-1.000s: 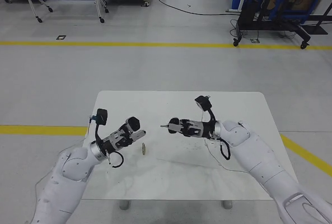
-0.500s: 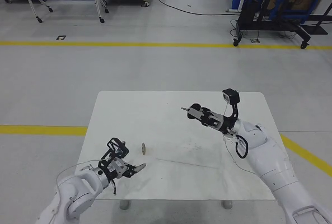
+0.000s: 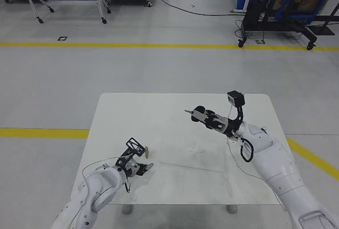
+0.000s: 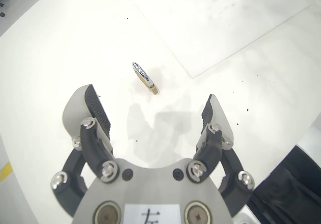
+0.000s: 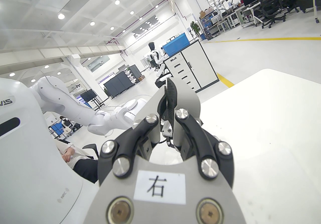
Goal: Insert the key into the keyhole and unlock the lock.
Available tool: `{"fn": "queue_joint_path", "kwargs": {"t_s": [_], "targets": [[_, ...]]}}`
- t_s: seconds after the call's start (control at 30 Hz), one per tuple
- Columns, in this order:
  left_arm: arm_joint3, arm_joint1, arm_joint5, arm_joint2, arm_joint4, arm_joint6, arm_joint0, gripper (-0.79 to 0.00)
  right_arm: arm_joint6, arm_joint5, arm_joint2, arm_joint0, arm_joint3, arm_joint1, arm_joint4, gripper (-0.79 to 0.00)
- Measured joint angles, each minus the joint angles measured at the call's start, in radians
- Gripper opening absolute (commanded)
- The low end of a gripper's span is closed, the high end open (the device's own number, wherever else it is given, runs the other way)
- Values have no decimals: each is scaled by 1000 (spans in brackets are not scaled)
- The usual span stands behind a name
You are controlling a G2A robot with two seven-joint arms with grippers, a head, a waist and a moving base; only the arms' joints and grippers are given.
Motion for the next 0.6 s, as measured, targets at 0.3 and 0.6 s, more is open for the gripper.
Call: {"fn": "queue_joint_path", "kwargs": {"t_s": [0.3,0.6], "targets": [[47,-24,110,80,25,-38,-74,-240,0,0,0,0,0,0,0,-785],[71,-36,138,116,57,-102,-117,-511,0,0,0,0,0,0,0,-785]]}}
